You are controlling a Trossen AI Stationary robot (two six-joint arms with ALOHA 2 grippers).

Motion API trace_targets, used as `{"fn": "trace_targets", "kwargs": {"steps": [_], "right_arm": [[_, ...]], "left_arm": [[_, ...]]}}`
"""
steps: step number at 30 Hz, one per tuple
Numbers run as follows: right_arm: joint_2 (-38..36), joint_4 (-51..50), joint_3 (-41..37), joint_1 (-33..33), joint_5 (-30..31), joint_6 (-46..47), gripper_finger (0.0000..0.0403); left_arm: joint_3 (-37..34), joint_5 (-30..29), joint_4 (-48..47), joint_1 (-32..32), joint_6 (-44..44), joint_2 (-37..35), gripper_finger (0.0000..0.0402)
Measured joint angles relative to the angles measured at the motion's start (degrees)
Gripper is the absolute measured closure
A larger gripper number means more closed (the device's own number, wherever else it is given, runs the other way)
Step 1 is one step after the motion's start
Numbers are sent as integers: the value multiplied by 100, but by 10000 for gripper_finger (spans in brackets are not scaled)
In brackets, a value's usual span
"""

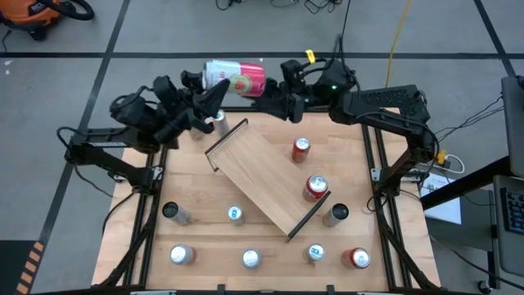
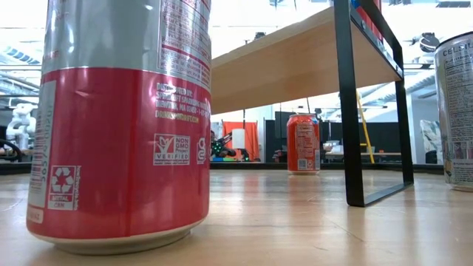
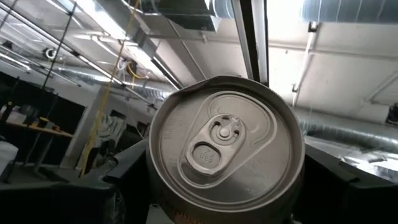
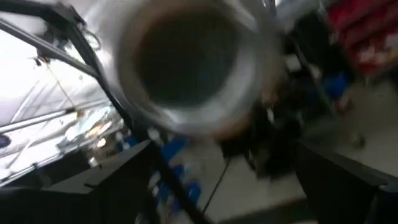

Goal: Place canned beverage on shelf
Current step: Put the top pink white soda can on the shelf

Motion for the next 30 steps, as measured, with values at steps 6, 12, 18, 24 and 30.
{"fn": "trace_targets", "kwargs": {"steps": [6, 12, 18, 24, 30], "right_arm": [[-217, -1566, -2, -66, -741, -67, 46], [-574, -3298, -4, -70, -836, -675, 46], [-747, -3473, -4, 114, -847, -690, 46], [-658, -3115, -4, 360, -979, -492, 45], [-545, -2846, -4, 462, -971, -259, 45]], "left_arm": [[4, 333, -1463, 6, -369, -504, 116], [4, 1063, -2851, 4, -922, -862, 116], [9, 2248, -3593, 1, -1195, -911, 116], [9, 2963, -3644, 4, -1208, -834, 116], [11, 3263, -3912, 2, -1183, -750, 116]]}}
